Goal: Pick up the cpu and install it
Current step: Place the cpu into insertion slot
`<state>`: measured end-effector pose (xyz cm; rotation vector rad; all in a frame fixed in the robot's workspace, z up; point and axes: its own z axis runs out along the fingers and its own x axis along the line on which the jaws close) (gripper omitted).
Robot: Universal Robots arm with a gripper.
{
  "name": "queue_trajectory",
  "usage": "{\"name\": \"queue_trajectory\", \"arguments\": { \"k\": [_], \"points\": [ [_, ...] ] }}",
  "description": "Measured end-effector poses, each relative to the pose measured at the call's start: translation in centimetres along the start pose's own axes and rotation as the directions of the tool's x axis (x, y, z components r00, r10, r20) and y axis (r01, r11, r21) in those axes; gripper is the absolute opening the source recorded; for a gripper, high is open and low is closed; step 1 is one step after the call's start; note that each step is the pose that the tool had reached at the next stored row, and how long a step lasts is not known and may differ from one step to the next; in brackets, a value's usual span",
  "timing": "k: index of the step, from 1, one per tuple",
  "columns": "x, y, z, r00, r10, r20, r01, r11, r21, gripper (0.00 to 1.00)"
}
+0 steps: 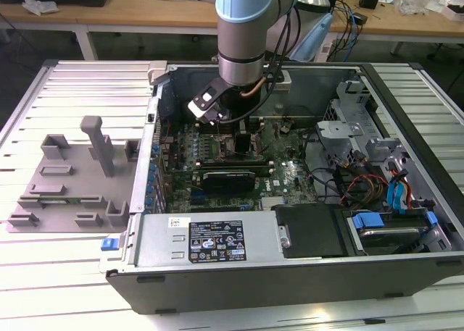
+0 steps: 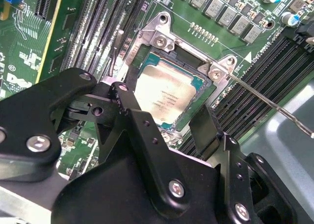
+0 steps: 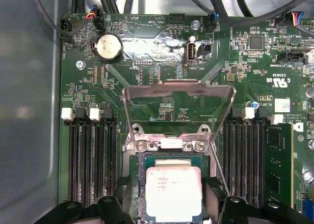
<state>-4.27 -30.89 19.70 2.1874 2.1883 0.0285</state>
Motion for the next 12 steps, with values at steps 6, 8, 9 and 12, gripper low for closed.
{"name": "queue_trajectory", "arguments": {
  "k": [6, 8, 9, 12],
  "points": [
    [0.14, 0.00, -0.01, 1.0000, 0.001, 0.0001, -0.001, 1.0000, 0.0000, 0.69],
    [0.14, 0.00, -0.01, 1.0000, 0.001, 0.0001, -0.001, 1.0000, 0.0001, 0.69],
    [0.14, 0.00, -0.01, 1.0000, 0.001, 0.0001, -0.001, 1.0000, 0.0001, 0.67],
    [0.14, 0.00, 0.00, 1.0000, 0.002, 0.0001, -0.002, 1.0000, 0.0001, 0.60]
  ]
}}
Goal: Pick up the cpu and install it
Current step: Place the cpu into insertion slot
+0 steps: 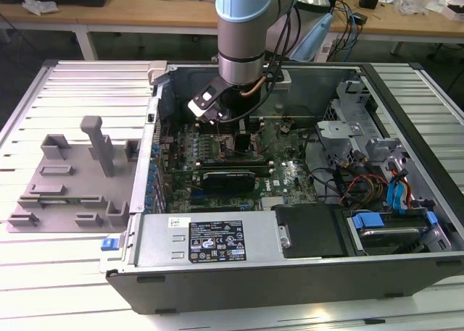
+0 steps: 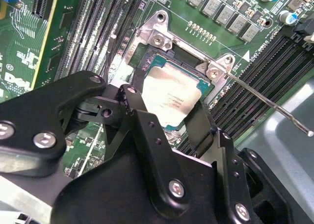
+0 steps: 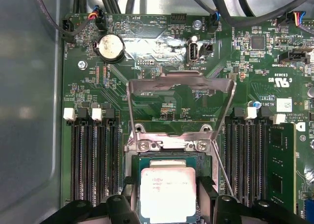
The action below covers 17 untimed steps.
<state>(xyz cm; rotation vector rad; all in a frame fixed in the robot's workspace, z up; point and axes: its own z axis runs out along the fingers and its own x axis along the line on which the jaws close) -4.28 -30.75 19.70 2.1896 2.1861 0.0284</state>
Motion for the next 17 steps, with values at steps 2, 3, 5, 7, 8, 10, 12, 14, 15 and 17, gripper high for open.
{"name": "queue_trajectory", "arguments": {
  "k": [2, 3, 5, 7, 8, 10, 12, 14, 15, 17],
  "points": [
    [-0.04, 0.00, 0.00, 1.0000, 0.003, 0.0002, -0.003, 1.0000, 0.0001, 0.60],
    [-0.04, 0.00, 0.00, 1.0000, 0.003, 0.0004, -0.003, 1.0000, 0.0001, 0.60],
    [-0.04, 0.01, -0.12, 0.9998, 0.002, 0.0174, -0.002, 1.0000, 0.0033, 0.60],
    [-0.05, 0.01, -0.23, 0.9996, 0.001, 0.0272, -0.001, 1.0000, 0.0046, 0.60],
    [-0.05, 0.01, -0.24, 0.9996, 0.001, 0.0276, -0.001, 1.0000, 0.0046, 0.60],
    [-0.04, 0.01, -0.24, 0.9996, 0.001, 0.0274, -0.002, 1.0000, 0.0046, 0.60],
    [-0.03, 0.02, -0.40, 0.9996, 0.001, 0.0274, -0.002, 1.0000, 0.0046, 0.60],
    [-0.03, 0.05, -0.91, 0.9996, 0.001, 0.0273, -0.002, 1.0000, 0.0045, 0.60],
    [-0.03, 0.05, -0.92, 0.9996, 0.002, 0.0272, -0.002, 1.0000, 0.0045, 0.60],
    [-0.03, 0.05, -0.93, 0.9996, 0.001, 0.0274, -0.002, 1.0000, 0.0046, 0.60]
  ]
}}
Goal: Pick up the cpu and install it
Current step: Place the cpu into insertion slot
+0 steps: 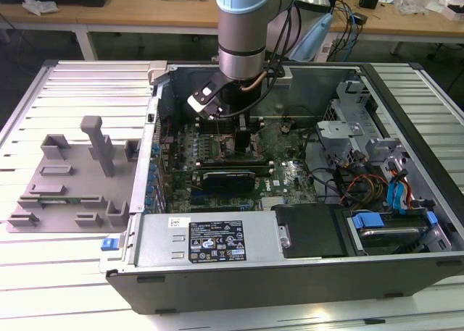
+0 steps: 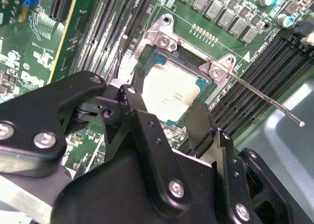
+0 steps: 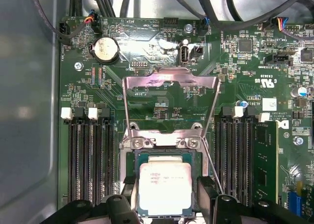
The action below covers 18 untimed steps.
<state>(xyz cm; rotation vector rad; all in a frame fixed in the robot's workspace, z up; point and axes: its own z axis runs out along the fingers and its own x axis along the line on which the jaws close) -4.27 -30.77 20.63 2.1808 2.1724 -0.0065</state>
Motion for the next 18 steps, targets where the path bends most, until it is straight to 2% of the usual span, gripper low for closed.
{"name": "queue_trajectory", "arguments": {
  "k": [3, 6, 7, 9, 10, 11, 13, 14, 16, 17, 18],
  "points": [
    [0.00, 0.00, -0.02, 1.0000, 0.000, 0.0000, 0.000, 1.0000, 0.0000, 0.59],
    [0.00, 0.00, -0.04, 1.0000, 0.000, 0.0001, 0.000, 1.0000, 0.0001, 0.40],
    [0.00, 0.00, -0.05, 1.0000, 0.000, 0.0000, 0.000, 1.0000, 0.0000, 0.28],
    [-0.01, 0.00, -0.06, 1.0000, 0.000, 0.0001, 0.000, 1.0000, 0.0000, 0.16],
    [0.00, 0.00, -0.06, 1.0000, 0.000, 0.0000, 0.000, 1.0000, 0.0000, 0.16],
    [0.00, 0.00, -0.07, 1.0000, 0.000, 0.0001, 0.000, 1.0000, 0.0001, 0.11],
    [-0.01, 0.00, -0.08, 1.0000, 0.000, -0.0005, 0.000, 1.0000, 0.0000, 0.11],
    [-0.02, 0.00, -0.10, 1.0000, 0.000, -0.0043, 0.000, 1.0000, 0.0001, 0.11],
    [-0.08, 0.00, -0.13, 0.9998, 0.001, -0.0188, -0.001, 1.0000, -0.0004, 0.11],
    [-0.24, 0.00, -0.12, 0.9995, 0.001, -0.0311, -0.001, 1.0000, -0.0006, 0.11],
    [-0.36, 0.01, -0.11, 0.9992, 0.002, -0.0397, -0.002, 1.0000, -0.0007, 0.11]
  ]
}}
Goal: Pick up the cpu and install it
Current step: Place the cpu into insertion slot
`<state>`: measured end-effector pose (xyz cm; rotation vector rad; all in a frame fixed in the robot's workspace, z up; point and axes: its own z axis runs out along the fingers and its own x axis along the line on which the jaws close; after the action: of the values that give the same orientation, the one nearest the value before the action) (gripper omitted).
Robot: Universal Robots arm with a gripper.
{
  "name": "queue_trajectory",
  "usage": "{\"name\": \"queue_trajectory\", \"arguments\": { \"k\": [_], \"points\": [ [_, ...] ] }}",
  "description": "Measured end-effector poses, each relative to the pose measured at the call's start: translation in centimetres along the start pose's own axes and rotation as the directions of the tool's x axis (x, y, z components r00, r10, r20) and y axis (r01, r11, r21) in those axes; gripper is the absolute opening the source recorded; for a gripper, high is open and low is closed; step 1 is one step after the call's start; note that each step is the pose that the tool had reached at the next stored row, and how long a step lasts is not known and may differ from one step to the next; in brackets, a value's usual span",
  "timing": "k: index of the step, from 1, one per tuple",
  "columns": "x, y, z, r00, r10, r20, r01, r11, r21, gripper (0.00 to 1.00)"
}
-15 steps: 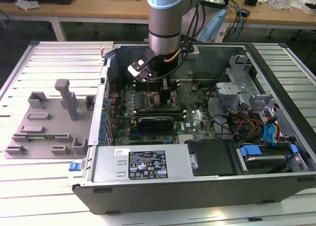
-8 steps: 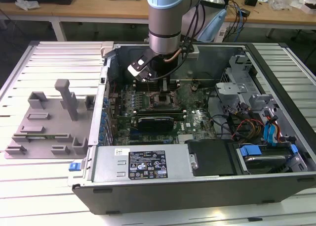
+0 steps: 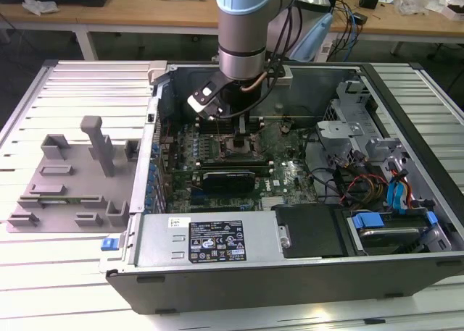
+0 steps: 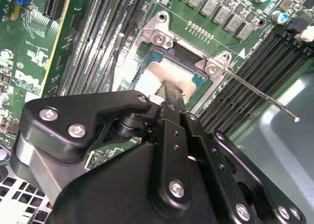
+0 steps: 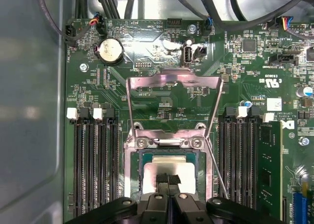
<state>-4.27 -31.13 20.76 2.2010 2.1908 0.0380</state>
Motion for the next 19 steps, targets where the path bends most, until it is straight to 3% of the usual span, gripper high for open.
{"name": "queue_trajectory", "arguments": {
  "k": [1, 5, 7, 19],
  "points": [
    [-0.13, 0.00, 0.00, 1.0000, 0.000, -0.0071, 0.000, 1.0000, -0.0001, 0.11],
    [-0.36, 0.00, 0.01, 0.9999, 0.001, -0.0143, -0.001, 1.0000, -0.0001, 0.11],
    [-0.36, -0.01, 0.17, 0.9997, 0.001, -0.0224, -0.001, 1.0000, -0.0030, 0.11],
    [-0.38, -0.07, 0.49, 0.9997, 0.001, -0.0250, -0.001, 1.0000, -0.0035, 0.11]
  ]
}}
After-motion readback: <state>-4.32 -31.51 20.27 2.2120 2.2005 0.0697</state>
